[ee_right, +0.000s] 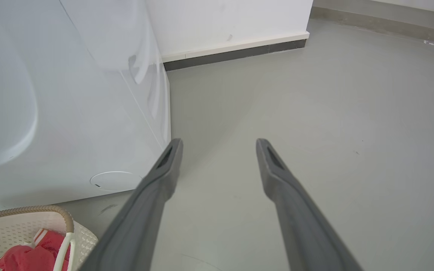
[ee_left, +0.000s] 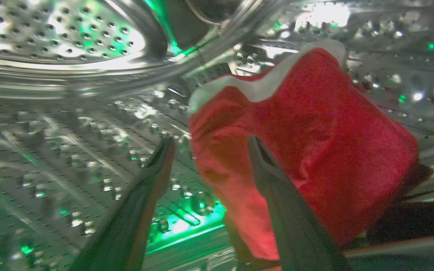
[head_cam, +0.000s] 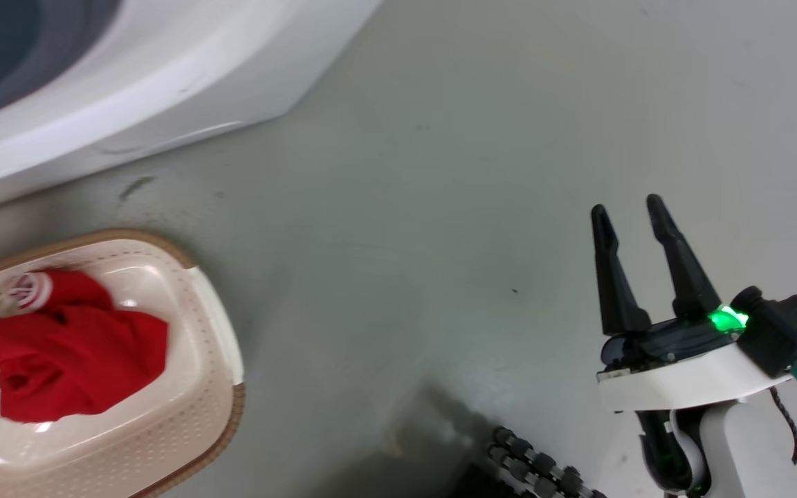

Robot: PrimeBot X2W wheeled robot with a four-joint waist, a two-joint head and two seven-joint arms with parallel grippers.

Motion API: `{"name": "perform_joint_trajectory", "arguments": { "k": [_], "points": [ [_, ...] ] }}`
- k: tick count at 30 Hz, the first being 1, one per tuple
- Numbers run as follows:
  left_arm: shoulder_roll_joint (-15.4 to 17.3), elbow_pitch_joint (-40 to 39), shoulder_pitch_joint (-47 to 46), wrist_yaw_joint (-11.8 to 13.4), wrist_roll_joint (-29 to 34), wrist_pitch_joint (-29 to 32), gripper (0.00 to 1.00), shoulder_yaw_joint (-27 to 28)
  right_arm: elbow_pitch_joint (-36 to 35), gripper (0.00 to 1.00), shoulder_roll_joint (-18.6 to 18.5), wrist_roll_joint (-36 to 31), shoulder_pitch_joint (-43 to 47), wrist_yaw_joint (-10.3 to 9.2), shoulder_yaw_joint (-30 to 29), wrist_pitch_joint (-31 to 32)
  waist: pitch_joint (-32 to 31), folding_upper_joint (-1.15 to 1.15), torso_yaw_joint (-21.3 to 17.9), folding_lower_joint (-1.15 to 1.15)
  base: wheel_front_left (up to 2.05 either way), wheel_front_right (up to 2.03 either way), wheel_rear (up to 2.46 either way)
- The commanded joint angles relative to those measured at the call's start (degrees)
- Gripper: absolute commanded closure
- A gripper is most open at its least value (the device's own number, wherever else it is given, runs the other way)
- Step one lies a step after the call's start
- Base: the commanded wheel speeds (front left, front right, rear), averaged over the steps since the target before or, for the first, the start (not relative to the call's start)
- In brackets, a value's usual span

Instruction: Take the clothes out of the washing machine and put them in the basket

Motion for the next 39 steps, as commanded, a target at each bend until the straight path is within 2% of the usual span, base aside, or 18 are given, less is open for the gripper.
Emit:
{"name": "perform_joint_trajectory", "arguments": {
  "k": [1,8,17,18,19,20,27,34,39],
  "points": [
    [-0.08,0.17,-1.07,0.1,-0.25,0.19,0.0,-0.06,-0.03,0.0,0.14,0.29,-0.08,-0.04,0.28,-0.12,1.67,0.0,-1.95,-0.01,0.0,0.0,0.0],
    [-0.77,4.91,-3.63,0.1,-1.35,6.03,0.0,-4.78,-0.86,0.0,0.13,-0.31,1.21,-0.04,1.31,-0.12,2.69,0.0,-2.14,-0.01,0.0,0.0,0.0],
    [-2.33,10.65,-3.59,2.03,-3.28,6.97,0.0,-3.95,-4.02,0.0,0.11,0.1,1.77,-0.04,1.79,-0.12,3.58,0.0,-2.04,-0.01,0.0,0.0,0.0],
    [-2.42,10.97,-3.67,1.92,-3.44,6.85,0.1,-4.08,-4.28,0.0,0.11,-0.22,1.85,-0.04,1.75,-0.12,3.6,0.0,-2.05,-0.01,0.0,0.0,0.0],
    [-2.44,11.05,-3.79,1.67,-3.34,6.46,0.71,-4.44,-4.48,0.0,0.11,-0.44,1.9,-0.04,1.46,-0.12,3.65,0.0,-2.05,-0.01,0.0,0.0,0.0],
    [-2.44,11.07,-4.01,1.53,-3.41,5.91,1.0,-4.56,-4.65,0.0,0.1,-0.34,1.93,-0.04,1.0,-0.12,3.74,0.0,-2.03,-0.01,0.0,0.0,0.0],
    [-2.16,11.72,-5.32,1.0,-3.56,2.75,1.0,-5.44,-4.27,0.0,0.11,-0.74,1.01,-0.04,0.25,-0.12,3.8,0.0,-1.91,-0.01,0.0,0.0,0.0],
    [-0.03,11.86,-4.33,0.64,-4.28,-3.04,1.0,-5.29,-3.47,0.0,0.11,-0.76,-1.2,-0.04,0.0,-0.12,1.63,0.0,-2.31,-0.01,0.0,0.0,0.0],
    [-1.68,11.74,-0.73,0.3,-6.1,-8.3,1.0,-5.9,-2.3,0.0,0.1,-2.79,-1.09,-0.04,-2.14,-0.12,-2.2,0.0,0.44,-0.01,0.0,0.0,0.0]
  ]
}}
